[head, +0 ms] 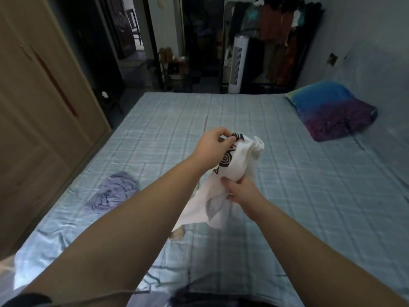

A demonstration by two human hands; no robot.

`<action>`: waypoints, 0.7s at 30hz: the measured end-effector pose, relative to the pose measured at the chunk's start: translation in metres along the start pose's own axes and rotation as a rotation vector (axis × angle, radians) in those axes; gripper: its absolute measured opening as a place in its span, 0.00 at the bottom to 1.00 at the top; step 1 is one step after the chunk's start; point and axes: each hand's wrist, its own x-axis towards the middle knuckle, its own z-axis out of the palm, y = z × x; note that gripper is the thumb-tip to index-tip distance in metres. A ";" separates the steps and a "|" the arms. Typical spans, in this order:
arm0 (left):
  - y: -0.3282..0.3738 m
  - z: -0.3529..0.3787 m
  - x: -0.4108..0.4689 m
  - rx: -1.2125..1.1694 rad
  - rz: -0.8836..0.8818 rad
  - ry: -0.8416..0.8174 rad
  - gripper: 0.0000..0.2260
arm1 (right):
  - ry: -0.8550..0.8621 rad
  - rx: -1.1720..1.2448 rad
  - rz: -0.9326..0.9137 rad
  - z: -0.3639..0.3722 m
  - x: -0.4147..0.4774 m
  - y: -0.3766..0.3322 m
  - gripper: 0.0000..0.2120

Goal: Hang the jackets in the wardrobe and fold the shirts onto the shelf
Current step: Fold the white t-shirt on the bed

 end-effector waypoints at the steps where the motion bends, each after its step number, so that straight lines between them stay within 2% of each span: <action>1: -0.001 0.001 0.001 -0.024 0.003 -0.019 0.04 | 0.008 0.054 0.022 -0.002 0.002 -0.001 0.15; 5: -0.013 -0.006 0.005 -0.160 -0.033 -0.147 0.06 | 0.095 0.292 0.096 -0.008 0.016 -0.015 0.11; 9: -0.039 -0.014 0.000 -0.105 -0.138 -0.268 0.11 | 0.157 0.321 0.133 -0.013 0.025 -0.031 0.11; 14: -0.068 -0.018 -0.008 -0.017 -0.123 -0.489 0.28 | 0.108 0.284 0.113 -0.011 0.035 -0.049 0.17; 16: -0.070 -0.020 -0.010 0.117 -0.084 -0.455 0.28 | 0.097 0.288 0.107 -0.005 0.039 -0.055 0.16; 21: -0.062 -0.026 0.009 0.245 0.069 -0.172 0.13 | -0.040 0.172 0.043 -0.001 0.041 -0.071 0.10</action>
